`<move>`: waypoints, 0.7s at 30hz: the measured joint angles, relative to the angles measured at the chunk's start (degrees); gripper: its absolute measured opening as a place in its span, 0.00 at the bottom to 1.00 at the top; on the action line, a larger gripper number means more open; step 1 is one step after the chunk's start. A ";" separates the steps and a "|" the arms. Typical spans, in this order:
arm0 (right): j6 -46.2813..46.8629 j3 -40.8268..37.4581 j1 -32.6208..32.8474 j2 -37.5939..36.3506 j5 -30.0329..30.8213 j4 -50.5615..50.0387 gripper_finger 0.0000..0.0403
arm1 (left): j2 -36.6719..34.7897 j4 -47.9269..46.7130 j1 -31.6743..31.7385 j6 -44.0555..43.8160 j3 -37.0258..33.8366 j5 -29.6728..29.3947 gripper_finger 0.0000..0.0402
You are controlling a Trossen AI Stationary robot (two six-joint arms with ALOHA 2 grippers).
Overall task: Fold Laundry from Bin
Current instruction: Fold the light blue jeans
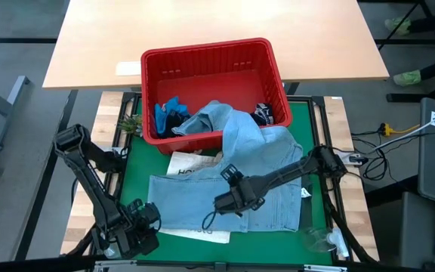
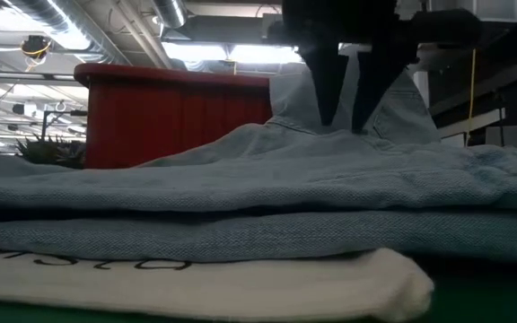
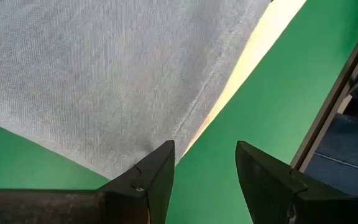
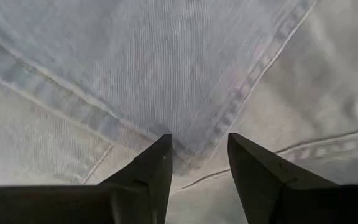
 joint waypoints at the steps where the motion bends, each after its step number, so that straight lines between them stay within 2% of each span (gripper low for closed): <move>1: 0.05 -0.01 -0.44 0.00 -0.82 -0.08 0.38 | 0.00 -0.01 0.00 -0.04 0.00 -0.16 0.41; 10: -1.70 0.02 -0.10 -0.04 -2.49 -3.18 0.38 | -0.01 -3.79 0.61 -8.04 0.00 -1.12 0.41; 16: -2.20 0.02 1.63 -0.32 -2.16 -10.42 0.38 | -0.02 -13.58 0.57 -12.34 0.00 8.63 0.41; 21: -3.28 -0.01 3.30 -3.84 0.02 -10.26 0.38 | -0.04 -16.94 0.82 -12.53 0.00 10.01 0.41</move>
